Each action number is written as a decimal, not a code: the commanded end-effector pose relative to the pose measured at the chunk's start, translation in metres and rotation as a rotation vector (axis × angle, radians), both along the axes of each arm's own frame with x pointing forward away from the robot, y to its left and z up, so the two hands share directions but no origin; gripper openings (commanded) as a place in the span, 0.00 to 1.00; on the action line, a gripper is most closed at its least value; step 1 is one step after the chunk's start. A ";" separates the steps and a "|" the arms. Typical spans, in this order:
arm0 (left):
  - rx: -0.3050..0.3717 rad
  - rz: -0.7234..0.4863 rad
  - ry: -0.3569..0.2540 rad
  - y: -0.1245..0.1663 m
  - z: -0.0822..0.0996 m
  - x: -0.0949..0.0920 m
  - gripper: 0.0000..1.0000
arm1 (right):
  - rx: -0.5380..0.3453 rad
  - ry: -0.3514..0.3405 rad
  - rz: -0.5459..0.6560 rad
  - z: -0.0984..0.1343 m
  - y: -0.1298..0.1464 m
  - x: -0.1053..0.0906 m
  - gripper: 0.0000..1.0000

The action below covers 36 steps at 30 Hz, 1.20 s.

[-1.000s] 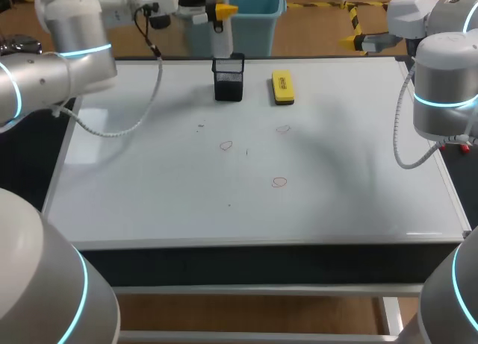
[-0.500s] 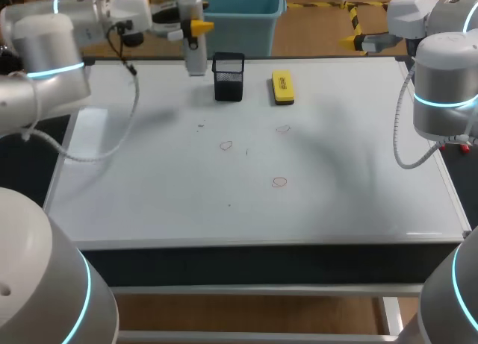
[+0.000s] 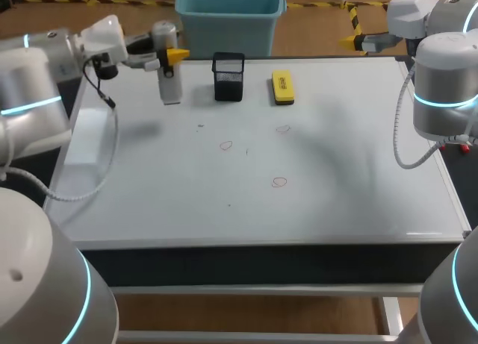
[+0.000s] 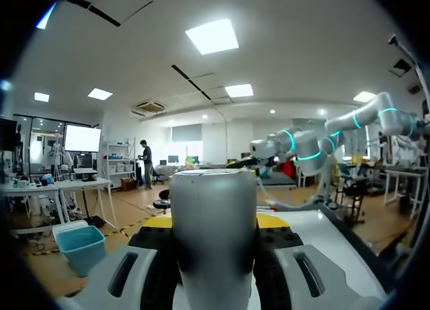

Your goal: Pick up the inspection probe, press it on each red-marked spot on the whiteboard one by one, put down the probe, pick up the eraser, and wipe off all the red marks.

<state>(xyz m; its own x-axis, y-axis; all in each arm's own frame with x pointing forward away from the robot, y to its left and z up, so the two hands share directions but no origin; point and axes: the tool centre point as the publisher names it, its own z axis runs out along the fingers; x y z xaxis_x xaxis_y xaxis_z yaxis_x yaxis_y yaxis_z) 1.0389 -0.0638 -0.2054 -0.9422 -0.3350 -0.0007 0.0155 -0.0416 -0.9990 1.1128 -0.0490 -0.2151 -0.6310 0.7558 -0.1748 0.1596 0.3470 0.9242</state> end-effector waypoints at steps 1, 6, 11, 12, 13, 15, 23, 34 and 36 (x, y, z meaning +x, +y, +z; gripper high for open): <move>-0.008 0.111 0.007 0.009 -0.008 -0.004 0.00 | 0.001 -0.001 0.001 0.000 0.000 0.001 1.00; 0.004 0.101 0.005 0.015 -0.015 -0.002 0.00 | 0.001 -0.001 0.001 0.000 0.000 0.001 1.00; -0.005 0.106 -0.003 0.023 -0.022 0.000 0.00 | 0.001 -0.001 0.001 0.000 0.000 0.001 1.00; -0.006 0.110 -0.001 0.025 -0.023 0.001 0.00 | 0.001 -0.001 0.001 0.000 0.000 0.001 1.00; -0.005 0.111 0.000 0.027 -0.024 0.001 0.00 | 0.001 -0.001 0.001 0.000 0.000 0.001 1.00; -0.002 0.116 0.001 0.032 -0.026 0.002 0.00 | 0.001 -0.001 0.001 0.000 0.000 0.001 1.00; 0.011 0.136 0.010 0.042 -0.026 0.003 0.00 | 0.001 -0.001 0.001 0.000 0.000 0.001 1.00; 0.011 0.136 0.010 0.042 -0.026 0.003 0.00 | 0.001 -0.001 0.001 0.000 0.000 0.001 1.00; 0.011 0.136 0.010 0.042 -0.026 0.003 0.00 | -0.031 0.003 0.070 0.003 0.009 0.004 1.00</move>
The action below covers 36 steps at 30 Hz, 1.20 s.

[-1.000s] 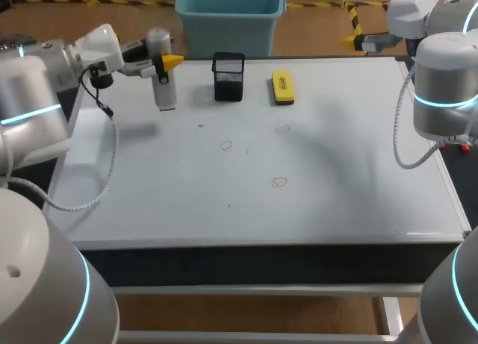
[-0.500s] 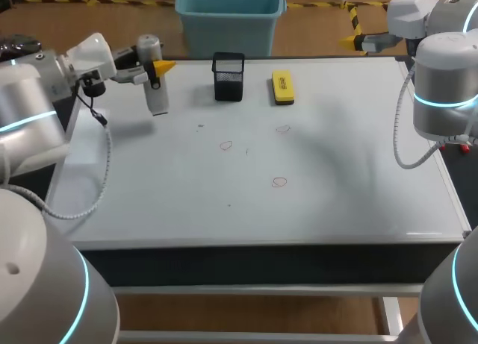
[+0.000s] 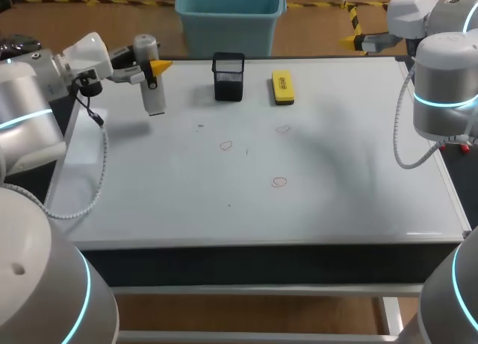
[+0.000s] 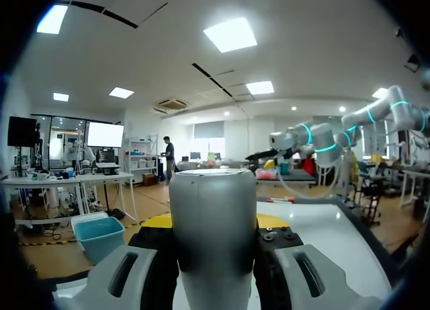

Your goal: Pick up the inspection probe, press it on each red-marked spot on the whiteboard one by one, put down the probe, pick up the eraser, and wipe off all the red marks.

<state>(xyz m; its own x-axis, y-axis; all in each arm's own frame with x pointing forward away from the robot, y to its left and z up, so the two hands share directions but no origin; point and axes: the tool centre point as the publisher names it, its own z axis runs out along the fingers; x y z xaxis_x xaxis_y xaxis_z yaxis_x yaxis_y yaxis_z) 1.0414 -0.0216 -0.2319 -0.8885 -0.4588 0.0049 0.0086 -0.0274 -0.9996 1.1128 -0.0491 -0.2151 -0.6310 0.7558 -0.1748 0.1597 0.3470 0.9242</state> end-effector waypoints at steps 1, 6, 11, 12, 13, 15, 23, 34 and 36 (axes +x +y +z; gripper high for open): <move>-0.001 0.001 -0.002 0.000 0.000 0.000 0.00 | -0.062 0.007 0.130 0.006 0.019 0.007 1.00; -0.001 0.001 -0.002 0.000 0.000 0.000 0.00 | -0.182 -0.041 0.350 0.016 0.066 0.018 1.00; -0.001 0.001 -0.002 0.000 0.000 0.000 0.00 | -0.363 -0.065 0.621 0.021 0.113 0.014 1.00; -0.001 0.001 -0.002 0.000 0.000 0.000 0.00 | -0.409 -0.062 0.675 0.022 0.121 0.011 1.00; -0.001 0.001 -0.002 0.000 0.000 0.000 0.00 | -0.467 -0.060 0.753 0.020 0.128 0.012 1.00; -0.001 0.001 -0.002 0.000 0.000 0.000 0.00 | -0.602 -0.048 0.896 0.015 0.140 0.008 1.00; -0.001 0.001 -0.002 0.000 0.000 0.000 0.00 | -0.898 -0.002 1.267 -0.005 0.155 0.002 1.00; -0.001 0.001 -0.002 0.000 0.000 0.000 0.00 | -1.278 0.075 1.610 -0.039 0.124 0.002 1.00; -0.001 0.001 -0.002 0.000 0.000 0.000 0.00 | -1.327 0.062 1.648 -0.043 0.119 0.004 1.00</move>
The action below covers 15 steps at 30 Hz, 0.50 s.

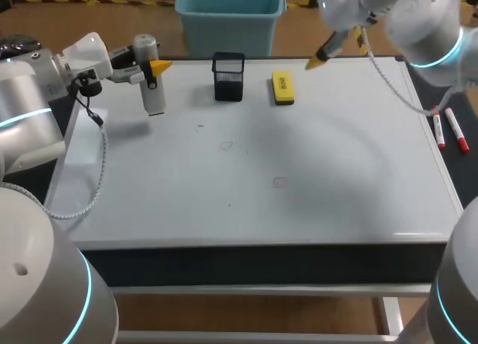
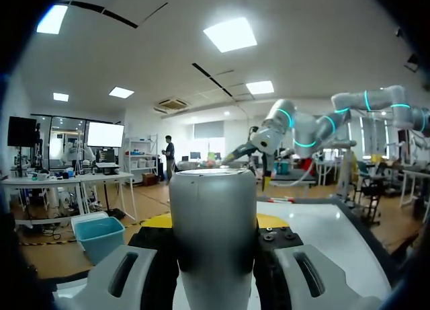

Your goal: Pick up the inspection probe, press it on each red-marked spot on the whiteboard one by one, put down the probe, pick up the eraser, and wipe off all the red marks.

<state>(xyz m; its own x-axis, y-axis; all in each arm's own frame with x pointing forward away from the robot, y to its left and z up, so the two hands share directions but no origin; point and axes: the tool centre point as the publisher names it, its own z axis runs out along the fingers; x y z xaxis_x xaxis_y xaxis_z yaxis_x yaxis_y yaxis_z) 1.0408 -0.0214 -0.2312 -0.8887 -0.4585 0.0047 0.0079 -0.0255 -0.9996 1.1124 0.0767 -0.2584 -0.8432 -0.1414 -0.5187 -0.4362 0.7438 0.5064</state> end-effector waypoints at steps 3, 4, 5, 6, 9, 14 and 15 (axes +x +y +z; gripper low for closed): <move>-0.003 0.002 -0.003 -0.001 0.000 0.001 0.00 | -0.802 0.108 0.740 0.000 -0.009 0.004 1.00; -0.003 0.002 -0.003 -0.001 0.000 0.001 0.00 | -0.804 0.083 0.717 0.001 -0.009 0.006 1.00; -0.003 0.002 -0.003 -0.001 0.000 0.001 0.00 | -0.804 0.083 0.717 0.001 -0.009 0.006 1.00; -0.003 0.002 -0.003 -0.001 0.000 0.001 0.00 | -0.804 0.083 0.717 0.001 -0.009 0.006 1.00; -0.003 0.002 -0.003 -0.001 0.000 0.001 0.00 | -0.804 0.083 0.717 0.001 -0.009 0.006 1.00; -0.003 0.002 -0.003 -0.001 0.000 0.001 0.00 | -0.804 0.083 0.717 0.001 -0.009 0.006 1.00; -0.003 0.002 -0.003 -0.001 0.000 0.001 0.00 | -0.804 0.083 0.717 0.001 -0.009 0.006 1.00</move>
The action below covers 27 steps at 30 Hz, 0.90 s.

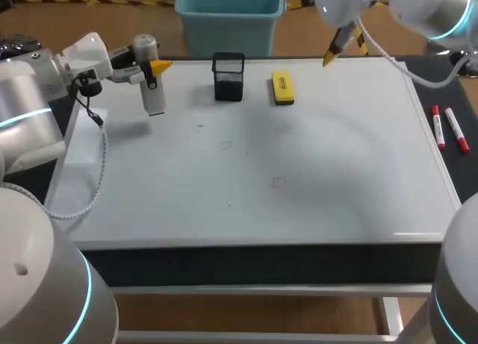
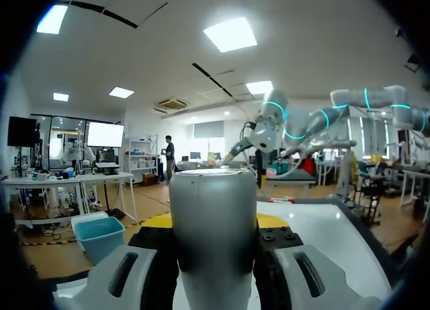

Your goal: Pick up the inspection probe, press it on each red-marked spot on the whiteboard one by one, put down the probe, pick up the eraser, and wipe off all the red marks.

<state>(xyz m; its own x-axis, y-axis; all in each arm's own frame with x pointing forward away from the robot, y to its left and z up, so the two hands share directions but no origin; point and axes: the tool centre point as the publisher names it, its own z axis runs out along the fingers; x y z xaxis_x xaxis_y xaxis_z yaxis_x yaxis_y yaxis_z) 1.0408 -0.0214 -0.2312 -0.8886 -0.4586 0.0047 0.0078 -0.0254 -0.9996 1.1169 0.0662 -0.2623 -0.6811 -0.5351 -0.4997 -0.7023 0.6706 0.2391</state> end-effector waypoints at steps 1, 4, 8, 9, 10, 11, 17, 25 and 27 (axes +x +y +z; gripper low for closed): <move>-0.003 0.001 -0.003 -0.001 0.000 0.001 0.00 | -0.560 0.146 0.354 0.005 0.001 0.002 1.00; -0.003 0.001 -0.003 -0.001 0.000 0.001 0.00 | -0.560 0.146 0.354 0.005 0.001 0.002 1.00; -0.003 0.001 -0.003 -0.001 0.000 0.001 0.00 | -0.560 0.146 0.354 0.005 0.001 0.002 1.00; -0.003 0.001 -0.003 -0.001 0.000 0.001 0.00 | -0.560 0.146 0.354 0.005 0.001 0.002 1.00; -0.003 0.001 -0.003 -0.001 0.000 0.001 0.00 | -0.578 0.159 0.369 0.002 0.004 0.004 1.00; -0.003 0.001 -0.003 -0.001 0.000 0.001 0.00 | -0.596 0.171 0.381 -0.001 0.006 0.007 1.00; -0.003 0.001 -0.003 -0.001 0.000 0.001 0.00 | -0.655 0.206 0.504 -0.023 0.010 0.009 1.00; -0.003 0.001 -0.003 -0.001 0.000 0.001 0.00 | -0.724 0.211 0.623 -0.044 0.012 0.006 1.00; -0.003 0.001 -0.003 -0.001 0.000 0.001 0.00 | -0.723 0.197 0.636 -0.049 0.013 0.005 1.00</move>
